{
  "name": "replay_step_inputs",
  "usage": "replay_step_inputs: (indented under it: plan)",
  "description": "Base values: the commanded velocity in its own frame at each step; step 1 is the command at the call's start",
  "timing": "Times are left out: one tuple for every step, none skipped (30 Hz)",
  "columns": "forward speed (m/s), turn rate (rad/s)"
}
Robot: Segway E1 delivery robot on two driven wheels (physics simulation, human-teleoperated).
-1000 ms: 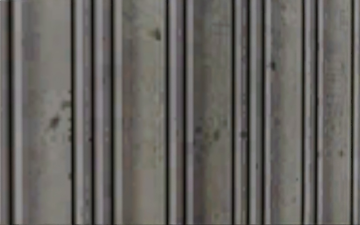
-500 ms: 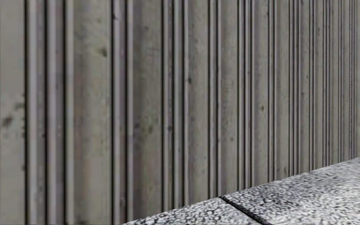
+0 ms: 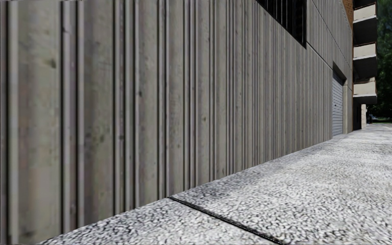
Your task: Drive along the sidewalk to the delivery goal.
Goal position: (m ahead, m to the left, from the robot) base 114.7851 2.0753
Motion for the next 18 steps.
replay_step_inputs:
  plan:
    - [0.0, -0.21]
    - [0.0, -0.21]
    - [0.0, 0.0]
    - [0.0, 0.0]
    - [0.0, 0.0]
    - [0.0, 0.0]
    - [0.0, 0.0]
    - [0.0, 0.0]
    - [0.0, 0.0]
    - [0.0, 0.0]
    - [0.0, 0.0]
    - [0.0, 0.0]
    - [0.0, 0.0]
    - [0.0, 0.0]
    - [0.0, 0.0]
    - [0.0, 0.0]
    - [0.0, 0.0]
    - [1.36, -0.6]
